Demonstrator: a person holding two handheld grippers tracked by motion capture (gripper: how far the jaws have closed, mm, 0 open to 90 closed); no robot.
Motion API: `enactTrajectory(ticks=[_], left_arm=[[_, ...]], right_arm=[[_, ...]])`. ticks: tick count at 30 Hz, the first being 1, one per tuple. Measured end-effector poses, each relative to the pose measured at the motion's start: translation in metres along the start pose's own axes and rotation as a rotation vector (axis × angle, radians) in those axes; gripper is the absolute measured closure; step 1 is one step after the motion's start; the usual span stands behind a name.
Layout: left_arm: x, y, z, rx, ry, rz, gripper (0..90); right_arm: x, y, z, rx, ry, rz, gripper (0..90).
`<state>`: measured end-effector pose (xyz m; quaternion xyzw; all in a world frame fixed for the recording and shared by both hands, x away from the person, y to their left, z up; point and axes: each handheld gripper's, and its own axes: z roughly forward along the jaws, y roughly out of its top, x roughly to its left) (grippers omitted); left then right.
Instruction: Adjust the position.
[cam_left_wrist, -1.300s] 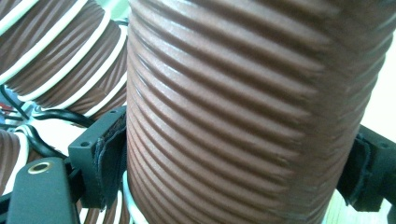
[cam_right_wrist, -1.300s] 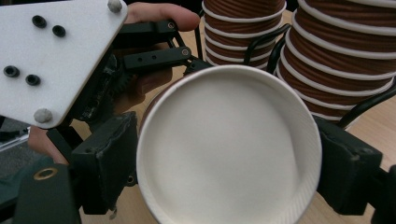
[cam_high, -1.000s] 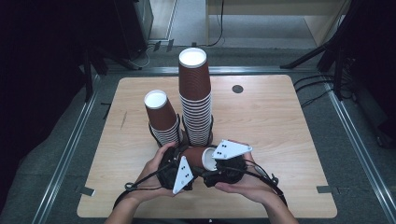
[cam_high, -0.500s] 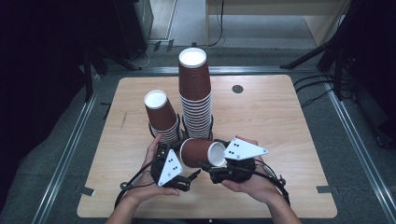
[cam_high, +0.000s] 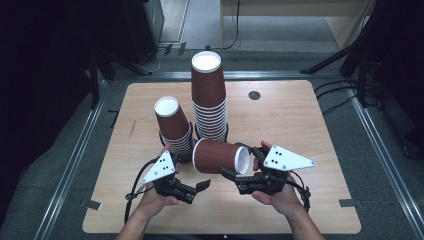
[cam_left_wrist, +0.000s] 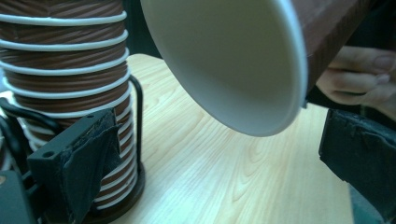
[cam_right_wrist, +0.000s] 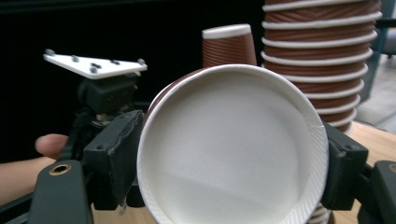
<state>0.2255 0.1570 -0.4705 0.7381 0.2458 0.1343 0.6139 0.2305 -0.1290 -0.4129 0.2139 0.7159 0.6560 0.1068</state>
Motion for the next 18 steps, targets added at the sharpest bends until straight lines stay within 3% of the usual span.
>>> enactTrajectory(ticks=[7, 9, 12, 14, 18], left_arm=[[-0.002, 0.003, -0.002, -0.01, -0.023, -0.007, 0.0], [-0.002, 0.006, -0.004, -0.038, -0.059, -0.033, 0.0], [-0.002, 0.009, -0.005, -0.058, -0.084, -0.049, 0.0], [-0.002, 0.013, -0.009, -0.082, -0.131, -0.061, 0.0], [-0.004, 0.016, -0.011, -0.079, -0.154, -0.049, 0.0]], right_arm=[[-0.006, 0.002, -0.005, -0.072, 0.096, 0.043, 21.1], [-0.012, 0.002, -0.008, -0.089, 0.14, 0.078, 21.1], [-0.013, 0.001, -0.009, -0.087, 0.176, 0.086, 21.1], [-0.013, 0.0, -0.008, -0.089, 0.204, 0.089, 21.1], [-0.013, 0.0, -0.006, -0.088, 0.229, 0.099, 21.0]])
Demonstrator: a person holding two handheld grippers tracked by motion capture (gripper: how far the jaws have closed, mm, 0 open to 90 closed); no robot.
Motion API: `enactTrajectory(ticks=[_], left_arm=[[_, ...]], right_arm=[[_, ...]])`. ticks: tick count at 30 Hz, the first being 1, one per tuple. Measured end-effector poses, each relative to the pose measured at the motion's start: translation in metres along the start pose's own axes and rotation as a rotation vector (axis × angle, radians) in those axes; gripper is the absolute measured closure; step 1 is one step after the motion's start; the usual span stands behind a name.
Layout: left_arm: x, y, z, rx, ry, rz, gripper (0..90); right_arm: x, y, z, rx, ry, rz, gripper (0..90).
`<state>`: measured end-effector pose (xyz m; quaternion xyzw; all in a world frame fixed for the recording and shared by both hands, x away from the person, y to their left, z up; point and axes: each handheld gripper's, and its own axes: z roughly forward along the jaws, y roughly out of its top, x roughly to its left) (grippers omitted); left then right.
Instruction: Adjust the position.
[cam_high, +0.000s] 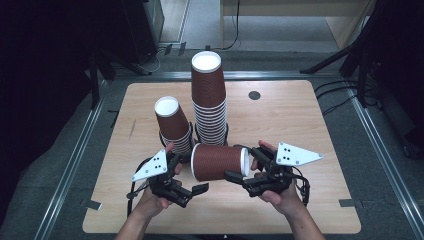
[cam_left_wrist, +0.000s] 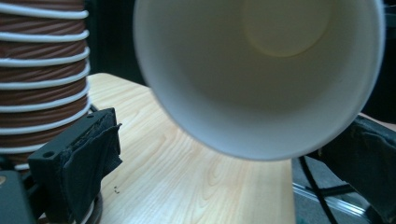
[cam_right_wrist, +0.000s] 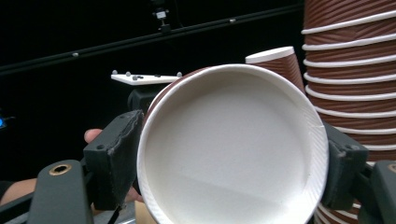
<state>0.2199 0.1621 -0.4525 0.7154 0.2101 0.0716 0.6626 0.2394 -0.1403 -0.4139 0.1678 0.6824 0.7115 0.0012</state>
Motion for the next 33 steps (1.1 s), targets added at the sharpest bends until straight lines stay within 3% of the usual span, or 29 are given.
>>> enactTrajectory(ticks=[1, 5, 12, 22, 27, 33], left_arm=[[-0.001, 0.001, 0.0, 0.003, -0.002, 0.004, 0.0], [-0.005, 0.004, 0.0, 0.022, 0.011, 0.034, 0.0], [-0.01, 0.007, 0.0, -0.001, -0.001, 0.071, 0.0], [-0.009, 0.007, 0.0, -0.029, -0.034, 0.072, 0.0], [-0.008, 0.006, 0.001, -0.027, -0.05, 0.047, 0.0], [-0.008, 0.005, 0.002, -0.023, -0.049, 0.058, 0.0]], right_arm=[[0.0, -0.001, 0.002, 0.009, 0.026, 0.003, 21.0], [0.001, -0.004, 0.006, 0.02, 0.046, 0.006, 21.0], [-0.001, -0.006, 0.007, 0.016, 0.092, 0.038, 21.1], [0.001, -0.009, 0.012, 0.029, 0.108, 0.038, 21.1], [0.0, -0.011, 0.013, 0.025, 0.113, 0.052, 21.0], [0.001, -0.012, 0.015, 0.038, 0.11, 0.046, 20.9]])
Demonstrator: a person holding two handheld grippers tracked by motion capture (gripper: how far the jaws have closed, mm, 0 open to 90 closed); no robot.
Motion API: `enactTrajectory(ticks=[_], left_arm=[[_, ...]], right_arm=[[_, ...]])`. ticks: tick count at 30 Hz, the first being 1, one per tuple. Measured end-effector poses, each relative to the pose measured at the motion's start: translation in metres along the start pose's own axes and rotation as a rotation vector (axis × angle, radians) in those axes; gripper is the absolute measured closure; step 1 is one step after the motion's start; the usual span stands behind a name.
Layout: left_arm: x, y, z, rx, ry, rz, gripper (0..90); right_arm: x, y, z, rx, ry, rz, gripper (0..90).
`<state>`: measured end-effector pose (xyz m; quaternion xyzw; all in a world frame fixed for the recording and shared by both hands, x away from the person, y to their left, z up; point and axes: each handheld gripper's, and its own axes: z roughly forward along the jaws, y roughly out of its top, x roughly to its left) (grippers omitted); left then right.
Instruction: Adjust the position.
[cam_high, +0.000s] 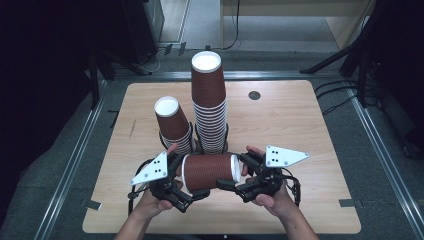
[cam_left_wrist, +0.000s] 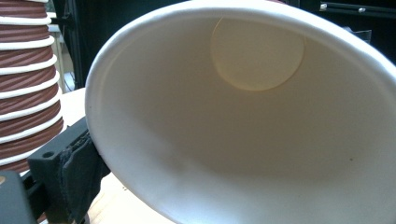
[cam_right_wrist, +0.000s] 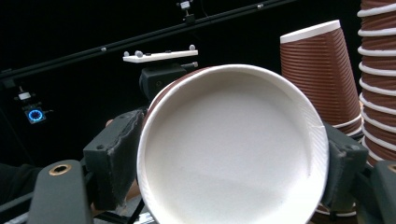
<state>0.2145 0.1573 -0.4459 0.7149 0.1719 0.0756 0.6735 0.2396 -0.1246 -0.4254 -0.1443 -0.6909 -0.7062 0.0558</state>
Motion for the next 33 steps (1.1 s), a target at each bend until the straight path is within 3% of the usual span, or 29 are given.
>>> enactTrajectory(ticks=[10, 15, 24, 25, 28, 33], left_arm=[[0.0, -0.002, 0.0, 0.017, -0.006, 0.026, 1.2], [-0.001, -0.002, 0.001, 0.038, -0.003, 0.043, 1.6], [-0.001, -0.001, -0.001, 0.102, -0.009, 0.079, 2.3], [-0.001, 0.0, -0.001, 0.126, -0.003, 0.098, 4.2], [0.0, 0.0, 0.0, 0.136, -0.008, 0.096, 4.0], [0.004, -0.01, 0.009, 0.182, -0.023, 0.085, 4.3]], right_arm=[[0.0, 0.0, -0.001, 0.028, -0.001, -0.007, 19.9], [0.002, 0.002, -0.003, 0.065, -0.016, -0.023, 14.6], [0.005, 0.008, -0.009, 0.119, -0.038, -0.079, 12.3], [0.005, 0.01, -0.012, 0.143, -0.052, -0.1, 11.5], [0.006, 0.011, -0.013, 0.172, -0.063, -0.123, 11.2], [-0.002, -0.002, -0.012, 0.214, -0.05, -0.076, 11.2]])
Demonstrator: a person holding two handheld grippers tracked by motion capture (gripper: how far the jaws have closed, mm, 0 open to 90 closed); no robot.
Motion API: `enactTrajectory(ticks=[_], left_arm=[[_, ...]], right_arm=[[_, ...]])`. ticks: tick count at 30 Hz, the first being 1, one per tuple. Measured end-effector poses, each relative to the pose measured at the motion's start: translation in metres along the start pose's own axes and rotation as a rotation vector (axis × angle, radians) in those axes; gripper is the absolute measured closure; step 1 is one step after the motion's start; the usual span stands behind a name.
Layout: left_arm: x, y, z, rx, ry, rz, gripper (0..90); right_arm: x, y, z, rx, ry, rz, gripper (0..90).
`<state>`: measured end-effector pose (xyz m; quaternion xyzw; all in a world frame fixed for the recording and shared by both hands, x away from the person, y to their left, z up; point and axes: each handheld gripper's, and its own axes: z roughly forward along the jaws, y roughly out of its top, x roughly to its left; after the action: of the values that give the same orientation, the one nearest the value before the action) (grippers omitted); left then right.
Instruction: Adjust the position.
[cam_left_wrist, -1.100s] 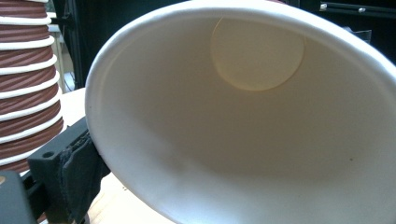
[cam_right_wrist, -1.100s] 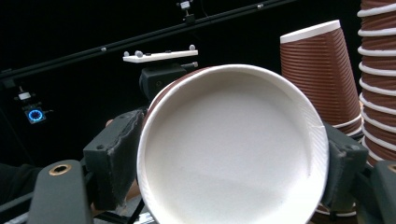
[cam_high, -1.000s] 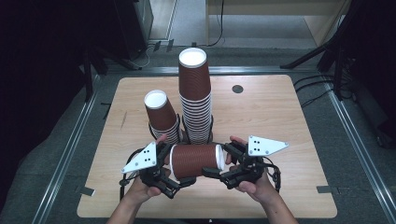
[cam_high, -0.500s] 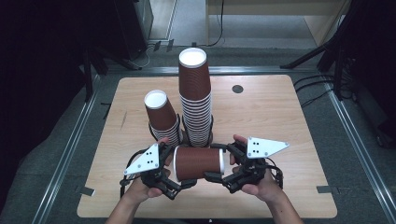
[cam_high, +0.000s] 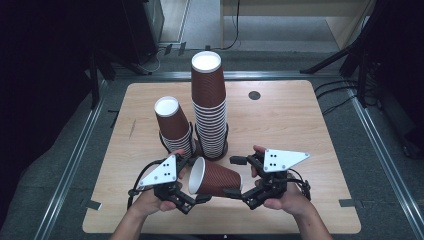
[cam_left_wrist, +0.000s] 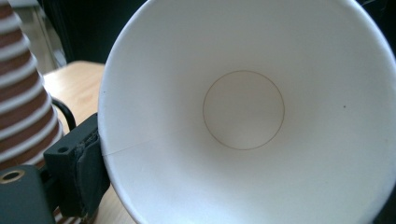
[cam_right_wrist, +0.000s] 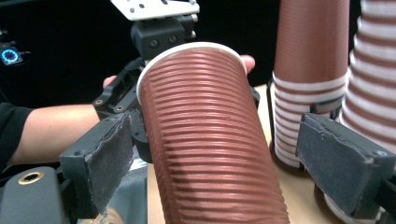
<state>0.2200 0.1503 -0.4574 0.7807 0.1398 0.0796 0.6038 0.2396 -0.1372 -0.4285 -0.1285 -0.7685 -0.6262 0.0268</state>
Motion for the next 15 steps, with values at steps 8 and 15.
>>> enactTrajectory(ticks=[8, 15], left_arm=[[0.001, 0.001, -0.002, 0.089, 0.055, 0.062, 4.9], [-0.004, 0.001, 0.003, 0.15, 0.075, 0.109, 4.9]], right_arm=[[-0.003, -0.006, -0.001, 0.127, -0.044, -0.056, 10.1], [0.002, -0.009, 0.01, 0.215, -0.061, -0.109, 9.7]])
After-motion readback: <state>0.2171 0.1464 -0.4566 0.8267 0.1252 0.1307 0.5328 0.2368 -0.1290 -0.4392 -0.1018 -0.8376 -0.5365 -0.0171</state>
